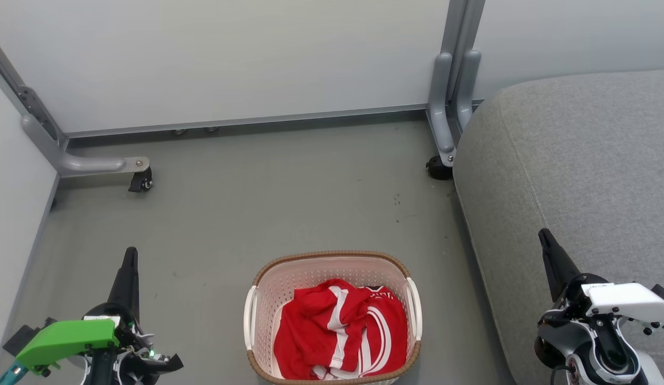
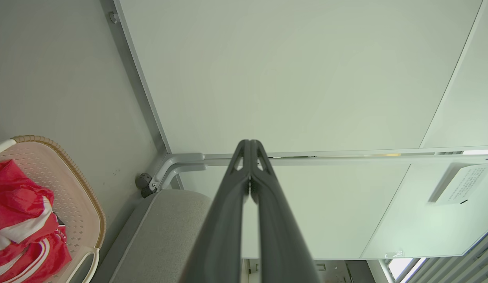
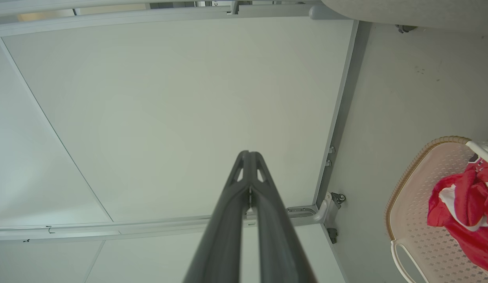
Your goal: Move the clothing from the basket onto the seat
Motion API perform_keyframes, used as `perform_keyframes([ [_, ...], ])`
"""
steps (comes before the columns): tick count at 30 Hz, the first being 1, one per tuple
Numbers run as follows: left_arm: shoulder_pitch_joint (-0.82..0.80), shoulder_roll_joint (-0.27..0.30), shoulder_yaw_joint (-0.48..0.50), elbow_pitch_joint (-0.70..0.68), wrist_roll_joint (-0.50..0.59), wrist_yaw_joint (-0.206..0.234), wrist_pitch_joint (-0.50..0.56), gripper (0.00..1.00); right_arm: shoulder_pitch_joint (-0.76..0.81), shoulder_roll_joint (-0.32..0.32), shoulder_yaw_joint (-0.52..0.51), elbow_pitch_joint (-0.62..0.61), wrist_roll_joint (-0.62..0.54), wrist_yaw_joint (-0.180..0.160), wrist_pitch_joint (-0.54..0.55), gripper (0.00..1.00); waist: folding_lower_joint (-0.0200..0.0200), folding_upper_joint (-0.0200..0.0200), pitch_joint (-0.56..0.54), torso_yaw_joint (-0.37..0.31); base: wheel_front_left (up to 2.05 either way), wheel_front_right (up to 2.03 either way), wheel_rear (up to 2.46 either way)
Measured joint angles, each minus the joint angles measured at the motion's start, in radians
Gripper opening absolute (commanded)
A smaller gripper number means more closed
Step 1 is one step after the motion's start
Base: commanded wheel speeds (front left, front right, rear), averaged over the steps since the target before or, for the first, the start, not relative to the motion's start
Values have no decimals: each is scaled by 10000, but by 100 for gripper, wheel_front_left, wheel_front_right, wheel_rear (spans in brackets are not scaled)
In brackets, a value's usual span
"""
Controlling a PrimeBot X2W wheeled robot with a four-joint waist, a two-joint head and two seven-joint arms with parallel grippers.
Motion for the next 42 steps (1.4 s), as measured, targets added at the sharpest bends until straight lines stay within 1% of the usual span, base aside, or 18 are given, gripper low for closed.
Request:
perform_keyframes([
  [16, 0, 0, 0, 0, 0, 0, 0, 0, -1, 0, 0, 0, 0, 0, 0, 0, 0, 0, 0, 0, 0, 0, 0],
  [17, 15, -6, -4, 40, 0, 6, -6, 100, 14, 10, 0, 36, 2, 0, -2, 100, 0, 0, 0, 0, 0, 0, 0],
  [18, 73, -23, -8, 148, 0, 15, -8, 0, 66, 35, 2, 125, 4, -2, -8, 0, 0, 0, 0, 0, 0, 0, 0],
  [19, 158, -52, -15, 249, 0, 23, -10, 100, 149, 63, 12, 215, 4, -2, -10, 100, 0, 0, 0, 0, 0, 0, 0],
  [23, 358, -81, -163, 399, 35, 31, -125, 100, 377, 92, 155, 362, -27, -4, -117, 100, 0, 0, 1, -2, 0, 0, 0],
  [27, 357, -82, -257, 301, 460, 31, -322, 100, 377, 88, 330, 347, -514, -4, -293, 100, 0, 0, 0, -3, 0, 0, 0],
  [33, 360, -82, -414, -12, 2017, 84, -617, 100, 381, 86, 393, 238, -2029, -4, -602, 100, 0, 0, 0, -2, 0, 0, 0],
  [42, 429, -79, -922, -468, 4345, 577, -995, 100, 401, 84, 901, -186, -4268, -4, -989, 100, 0, 0, 14, -15, 0, 0, 0],
])
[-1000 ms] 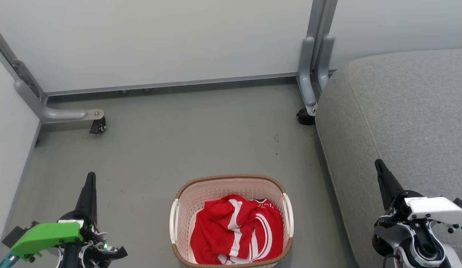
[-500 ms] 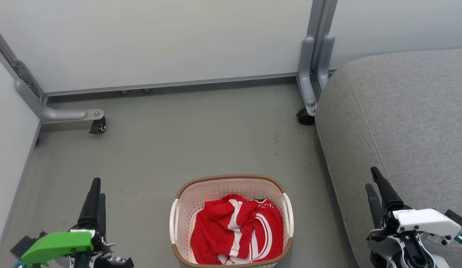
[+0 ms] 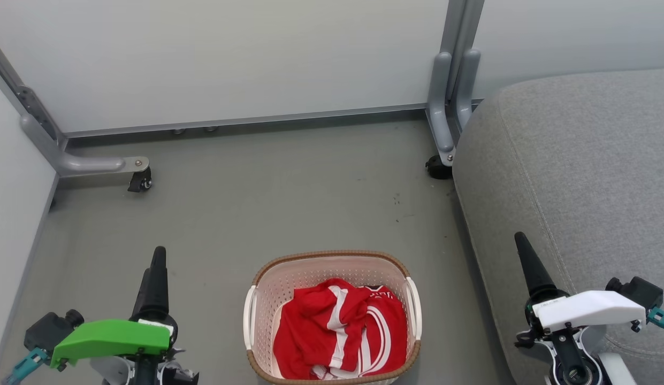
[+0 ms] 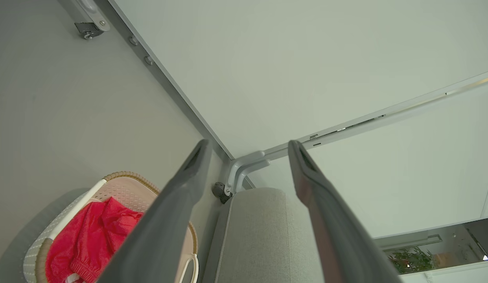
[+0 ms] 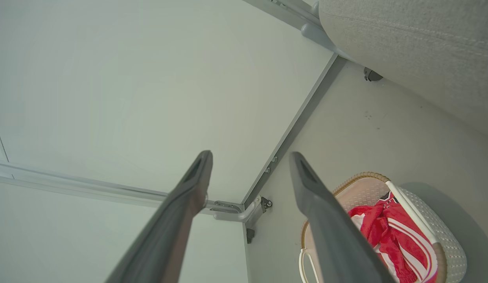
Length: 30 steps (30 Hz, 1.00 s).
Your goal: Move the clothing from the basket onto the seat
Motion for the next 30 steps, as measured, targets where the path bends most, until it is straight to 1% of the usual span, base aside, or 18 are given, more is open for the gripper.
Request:
perform_keyframes([
  [13, 76, 136, -805, -380, 2278, 629, -525, 100, 44, -8, 579, -410, -2362, 0, -523, 100, 0, 0, 11, 9, 0, 0, 0],
  [14, 76, 136, -805, -380, 2278, 629, -525, 100, 44, -8, 579, -410, -2362, 0, -523, 100, 0, 0, 11, 9, 0, 0, 0],
  [19, 78, 219, -1141, -644, 3164, 798, -731, 100, 64, -12, 782, -554, -3273, 0, -719, 100, 0, 0, 11, 19, 0, 0, 0],
  [30, 86, 372, -1607, -963, 4544, 1101, -1057, 100, 155, -23, 1076, -780, -4719, 2, -1053, 100, 0, 0, 25, 6, 0, 0, 0],
])
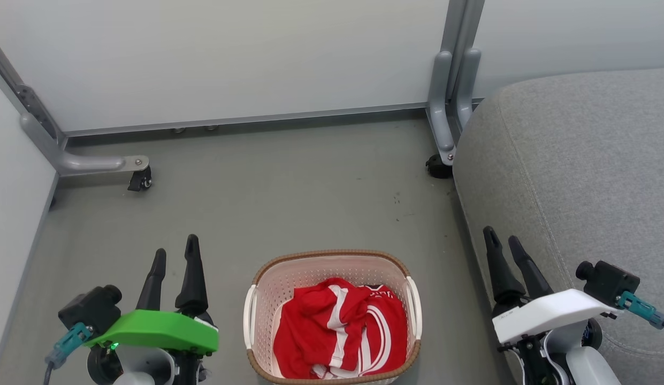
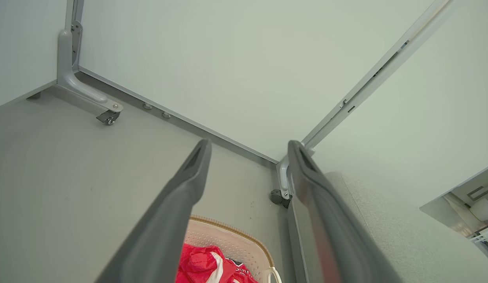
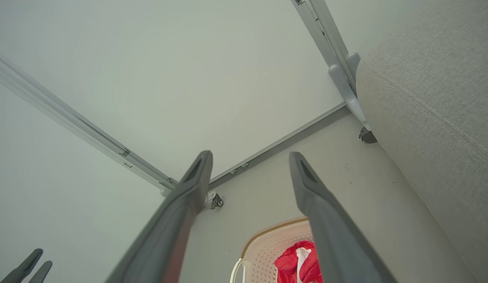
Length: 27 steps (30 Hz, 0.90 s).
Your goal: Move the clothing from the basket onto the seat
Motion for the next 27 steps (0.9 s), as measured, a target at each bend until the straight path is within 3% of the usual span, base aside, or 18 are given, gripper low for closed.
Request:
perform_keyframes([
  [27, 2, 305, -1118, -286, 3095, 669, -738, 100, 53, -15, 307, -426, -2738, 0, -746, 100, 0, 0, 57, -19, 0, 0, 0],
])
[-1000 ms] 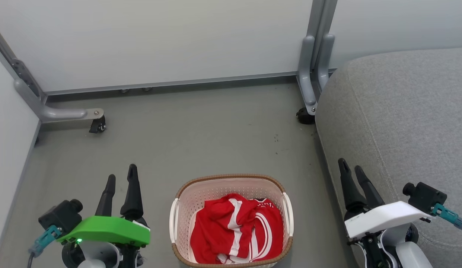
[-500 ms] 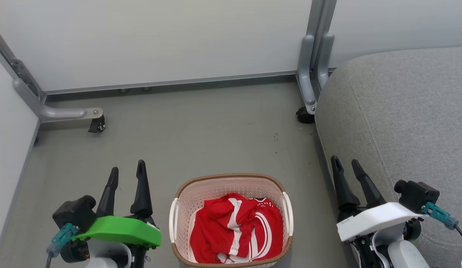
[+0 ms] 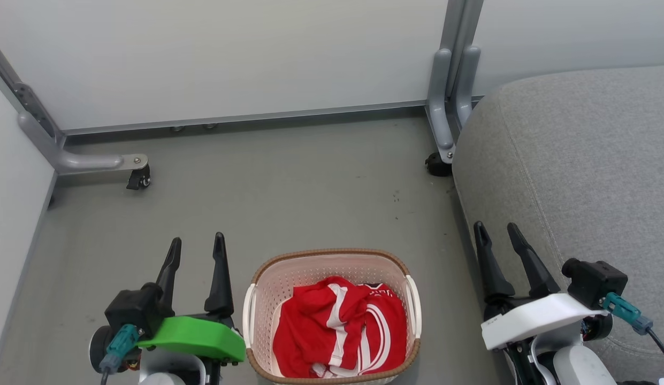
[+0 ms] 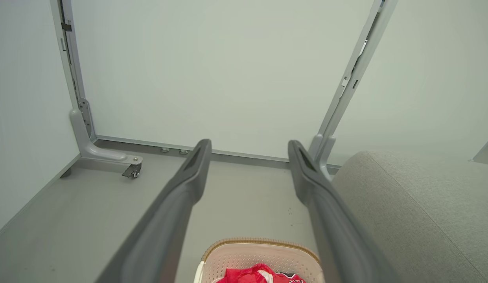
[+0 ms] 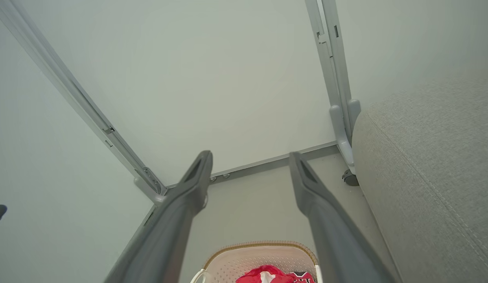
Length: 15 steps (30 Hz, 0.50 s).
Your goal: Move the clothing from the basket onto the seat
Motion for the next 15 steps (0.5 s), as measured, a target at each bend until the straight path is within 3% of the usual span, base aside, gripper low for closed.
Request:
perform_keyframes([
  [15, 154, -2, -151, -31, 1266, -6, -341, 100, 145, -8, 12, -25, -1064, 2, -332, 100, 0, 0, -51, 1, 0, 0, 0],
])
